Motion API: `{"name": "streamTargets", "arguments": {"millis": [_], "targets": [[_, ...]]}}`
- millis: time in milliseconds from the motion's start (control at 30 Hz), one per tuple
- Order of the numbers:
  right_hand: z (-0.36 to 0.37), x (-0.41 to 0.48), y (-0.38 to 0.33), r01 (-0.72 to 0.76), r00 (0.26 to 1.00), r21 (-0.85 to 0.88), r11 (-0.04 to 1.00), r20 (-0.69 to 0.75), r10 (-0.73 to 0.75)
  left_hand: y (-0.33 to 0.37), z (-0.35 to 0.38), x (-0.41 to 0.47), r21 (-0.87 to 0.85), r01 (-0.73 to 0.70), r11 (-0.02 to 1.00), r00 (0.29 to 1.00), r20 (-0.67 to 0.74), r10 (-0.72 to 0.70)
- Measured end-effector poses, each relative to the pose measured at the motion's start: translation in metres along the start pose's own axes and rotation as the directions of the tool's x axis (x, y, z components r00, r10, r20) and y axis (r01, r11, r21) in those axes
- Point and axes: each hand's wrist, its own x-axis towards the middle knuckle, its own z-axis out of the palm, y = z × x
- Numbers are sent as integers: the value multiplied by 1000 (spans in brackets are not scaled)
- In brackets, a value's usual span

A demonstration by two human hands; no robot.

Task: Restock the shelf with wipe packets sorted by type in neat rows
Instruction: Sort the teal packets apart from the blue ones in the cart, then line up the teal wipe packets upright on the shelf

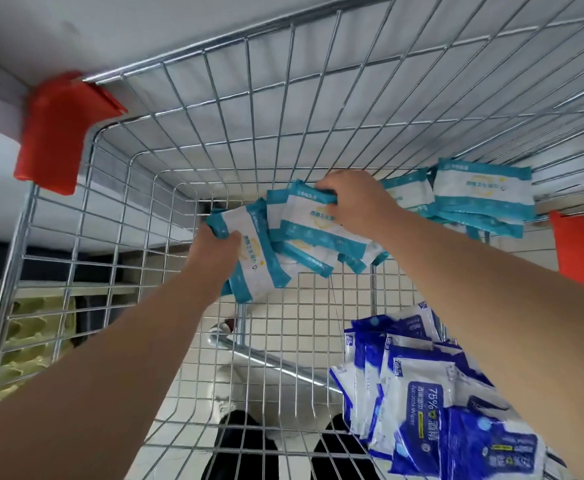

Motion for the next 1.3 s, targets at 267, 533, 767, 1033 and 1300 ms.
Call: {"name": "streamTargets", "arguments": {"millis": [267,533,767,1033,1300], "targets": [[0,-11,5,-142,990,108,984,18,141,1,-2,-4,-140,99,985,992,85,-88],[15,-24,0,-169,986,68,983,5,169,2,10,-1,-31,40,999,994,102,-37],[13,-40,-1,-264,957,247,933,-52,285,1,7,-10,-43,-8,999,996,88,12],[-58,-99,-33,-202,942,343,917,-189,278,44,-28,-79,-39,-172,984,981,82,175],[-187,-173,-112,41,949,182,982,-315,19,105,-104,-217,-148,-305,941,952,-82,296]]}}
